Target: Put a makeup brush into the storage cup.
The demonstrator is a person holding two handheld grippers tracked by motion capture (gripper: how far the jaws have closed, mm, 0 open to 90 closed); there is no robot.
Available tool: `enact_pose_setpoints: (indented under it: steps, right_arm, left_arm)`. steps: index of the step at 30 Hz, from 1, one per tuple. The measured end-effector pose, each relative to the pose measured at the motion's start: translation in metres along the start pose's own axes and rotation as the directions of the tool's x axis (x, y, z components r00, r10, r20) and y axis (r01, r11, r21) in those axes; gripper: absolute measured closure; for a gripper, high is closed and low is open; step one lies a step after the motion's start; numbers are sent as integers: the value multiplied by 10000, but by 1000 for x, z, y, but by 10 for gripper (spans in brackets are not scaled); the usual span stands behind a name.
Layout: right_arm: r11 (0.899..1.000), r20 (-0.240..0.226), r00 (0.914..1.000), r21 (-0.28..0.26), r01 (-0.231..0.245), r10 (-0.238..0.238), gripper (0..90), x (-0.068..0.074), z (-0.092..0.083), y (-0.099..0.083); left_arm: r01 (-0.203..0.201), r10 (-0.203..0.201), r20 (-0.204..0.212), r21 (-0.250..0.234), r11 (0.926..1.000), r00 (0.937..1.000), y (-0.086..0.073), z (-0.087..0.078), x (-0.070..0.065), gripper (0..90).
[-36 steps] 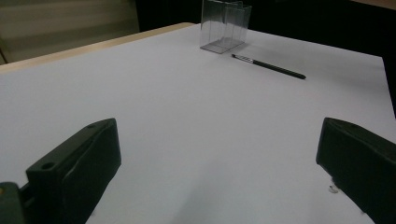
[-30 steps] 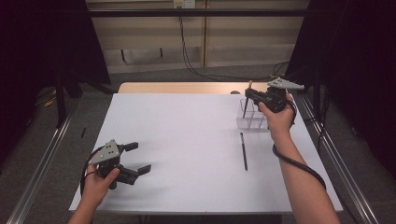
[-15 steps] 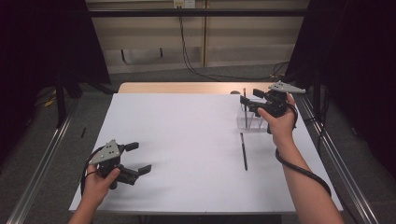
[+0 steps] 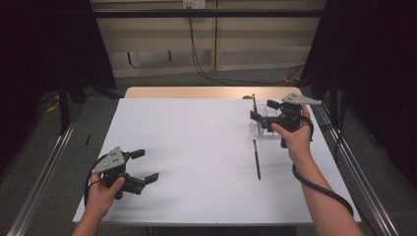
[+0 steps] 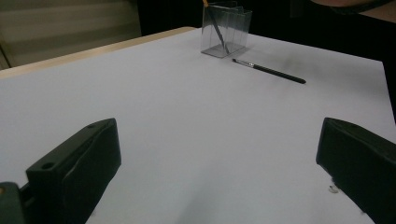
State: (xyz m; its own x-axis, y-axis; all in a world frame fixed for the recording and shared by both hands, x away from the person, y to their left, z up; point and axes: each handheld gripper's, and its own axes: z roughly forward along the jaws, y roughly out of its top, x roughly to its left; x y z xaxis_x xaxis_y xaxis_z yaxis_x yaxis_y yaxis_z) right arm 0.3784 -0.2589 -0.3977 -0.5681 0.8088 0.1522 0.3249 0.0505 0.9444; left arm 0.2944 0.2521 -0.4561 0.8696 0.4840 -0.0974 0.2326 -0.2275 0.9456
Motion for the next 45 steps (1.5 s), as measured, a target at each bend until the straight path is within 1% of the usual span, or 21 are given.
enact_pose_setpoints:
  steps: [5,7,8,10,16,18,23,26,29,34,38,40,45]
  right_arm:
    - [9998,-77,9997,8,222,-222,75,3,-6,-5]
    - [9999,-81,9999,-5,147,-147,70,3,-8,-8]
    - [9998,-85,9998,22,181,-181,65,3,-9,-9]
    - [9997,-54,9997,70,234,-233,59,4,-11,-11]
    - [9997,-137,9997,-50,225,-226,47,6,-19,-15]
    - [9994,-132,9993,-25,341,-341,41,6,-21,-17]
    - [9997,-218,9995,-103,221,-223,37,9,-28,-24]
    - [9990,-204,9988,-31,439,-440,31,11,-31,-27]
    - [9985,-213,9983,29,540,-539,28,13,-36,-31]
    - [9988,-308,9984,-50,478,-479,22,15,-42,-37]
    - [9986,-282,9982,-43,528,-529,20,16,-48,-42]
    - [9989,-268,9986,-51,461,-462,20,16,-51,-44]
    - [9990,-288,9987,-199,407,-413,20,17,-59,-51]
  left_arm:
    - [-37,37,-4,67,10000,10000,0,1,1,0]
    - [-27,27,12,49,10000,10000,0,2,1,0]
    - [-80,80,25,58,10000,10000,0,2,1,0]
    - [-58,58,39,39,10000,10000,0,2,1,0]
    - [-90,89,60,51,9999,9999,0,2,0,0]
    - [-102,102,50,63,9999,9999,0,3,0,0]
    - [-63,63,56,60,10000,10000,0,3,-1,0]
    - [-56,56,58,35,10000,10000,0,3,0,0]
    - [-2,2,44,29,10000,10000,0,4,0,0]
    - [-49,49,68,20,10000,10000,0,4,-1,0]
    - [-27,27,72,33,10000,10000,0,4,-1,0]
    - [-73,72,73,26,10000,9999,0,4,-1,0]
    - [-33,33,90,-14,10000,10000,0,4,-1,0]
